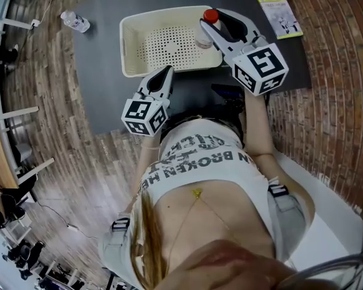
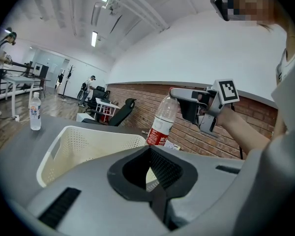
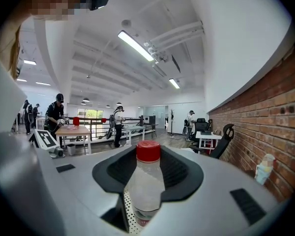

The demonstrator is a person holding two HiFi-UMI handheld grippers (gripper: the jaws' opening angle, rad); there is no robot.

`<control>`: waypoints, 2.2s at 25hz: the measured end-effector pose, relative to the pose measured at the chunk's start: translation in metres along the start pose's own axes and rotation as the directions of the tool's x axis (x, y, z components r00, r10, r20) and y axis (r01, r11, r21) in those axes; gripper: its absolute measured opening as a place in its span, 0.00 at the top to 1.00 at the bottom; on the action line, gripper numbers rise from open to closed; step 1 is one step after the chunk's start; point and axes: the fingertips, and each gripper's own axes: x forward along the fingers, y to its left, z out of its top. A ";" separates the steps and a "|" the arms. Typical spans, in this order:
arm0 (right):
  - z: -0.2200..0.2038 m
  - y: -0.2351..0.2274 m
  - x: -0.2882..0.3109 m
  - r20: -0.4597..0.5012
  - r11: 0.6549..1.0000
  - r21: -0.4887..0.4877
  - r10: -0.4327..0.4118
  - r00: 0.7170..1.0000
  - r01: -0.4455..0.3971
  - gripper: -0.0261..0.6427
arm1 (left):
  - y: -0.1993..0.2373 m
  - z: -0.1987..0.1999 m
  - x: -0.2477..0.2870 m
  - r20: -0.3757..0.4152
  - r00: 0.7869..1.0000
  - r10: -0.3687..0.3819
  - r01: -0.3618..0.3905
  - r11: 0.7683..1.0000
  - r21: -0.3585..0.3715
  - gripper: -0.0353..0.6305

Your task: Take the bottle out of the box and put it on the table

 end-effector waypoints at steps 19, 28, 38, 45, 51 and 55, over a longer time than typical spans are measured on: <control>-0.006 -0.092 -0.064 0.029 0.998 0.028 -0.051 0.998 0.050 0.75 | -0.046 -0.003 0.038 0.018 0.997 0.077 -0.076 0.996 -0.049 0.94; -0.014 -0.106 -0.076 0.022 0.999 0.035 -0.035 0.999 0.034 0.75 | -0.058 -0.010 0.043 0.021 0.994 0.109 -0.108 0.992 -0.067 0.94; -0.021 -0.122 -0.083 0.021 0.999 0.032 -0.016 1.000 0.015 0.75 | -0.068 -0.016 0.053 0.028 0.990 0.139 -0.137 0.988 -0.073 0.94; -0.030 -0.135 -0.084 0.000 0.999 0.029 -0.019 1.000 0.019 0.75 | -0.069 -0.015 0.060 0.032 0.987 0.158 -0.155 0.985 -0.075 0.94; -0.049 -0.148 -0.082 -0.041 0.999 0.034 -0.027 0.999 0.029 0.75 | -0.075 -0.016 0.067 0.021 0.988 0.154 -0.153 0.986 -0.070 0.94; -0.077 -0.156 -0.079 -0.092 0.998 0.058 -0.029 0.995 0.035 0.75 | -0.078 -0.019 0.070 0.013 0.987 0.158 -0.157 0.985 -0.075 0.94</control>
